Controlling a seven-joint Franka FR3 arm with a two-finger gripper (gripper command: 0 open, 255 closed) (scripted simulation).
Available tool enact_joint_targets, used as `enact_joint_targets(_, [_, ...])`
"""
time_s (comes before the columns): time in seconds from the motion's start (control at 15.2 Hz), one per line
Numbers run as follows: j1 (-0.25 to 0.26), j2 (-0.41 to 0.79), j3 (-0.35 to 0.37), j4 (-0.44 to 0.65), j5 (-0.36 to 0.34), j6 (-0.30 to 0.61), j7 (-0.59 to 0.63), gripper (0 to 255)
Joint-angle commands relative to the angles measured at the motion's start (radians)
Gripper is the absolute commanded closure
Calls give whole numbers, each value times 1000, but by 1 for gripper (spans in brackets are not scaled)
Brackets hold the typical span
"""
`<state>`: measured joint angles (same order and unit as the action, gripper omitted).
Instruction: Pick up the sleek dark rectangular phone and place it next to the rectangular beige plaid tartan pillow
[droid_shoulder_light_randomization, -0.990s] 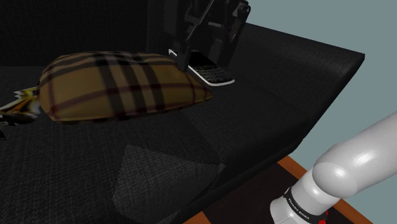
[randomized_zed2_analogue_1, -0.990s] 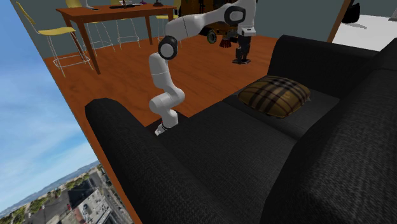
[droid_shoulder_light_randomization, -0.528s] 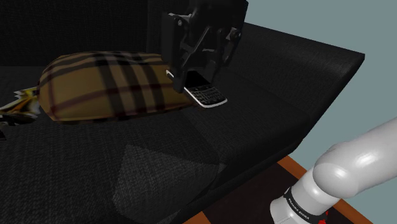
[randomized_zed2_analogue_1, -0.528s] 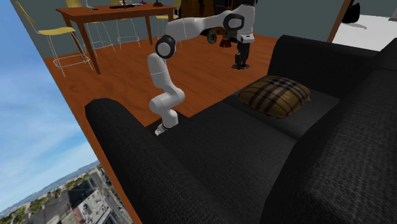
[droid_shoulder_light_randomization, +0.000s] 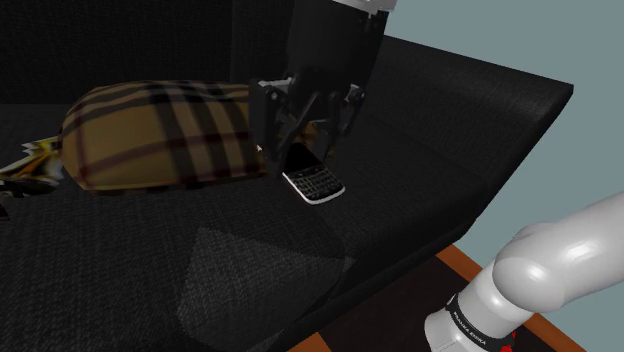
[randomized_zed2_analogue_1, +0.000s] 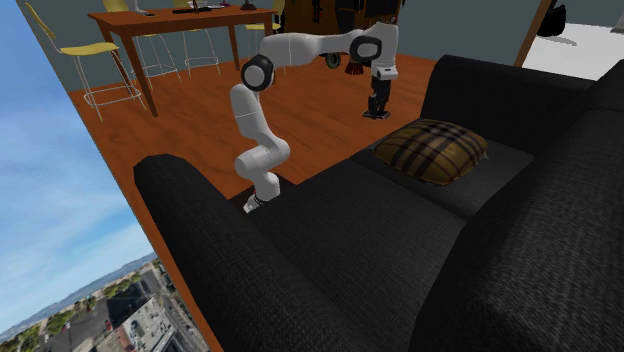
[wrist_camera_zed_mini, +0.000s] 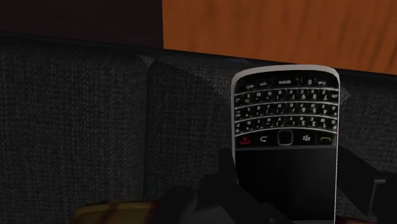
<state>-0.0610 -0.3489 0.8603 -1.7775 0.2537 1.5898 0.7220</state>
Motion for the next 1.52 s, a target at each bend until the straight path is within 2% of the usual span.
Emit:
enact_joint_targets(0.0, [4,-10,0,-35,7,27,-5,255])
enact_joint_targets(1.19, [26,-38,33,-297,46,268,-28,255])
enact_joint_targets(1.45, [26,-38,33,-297,46,268,-28,255])
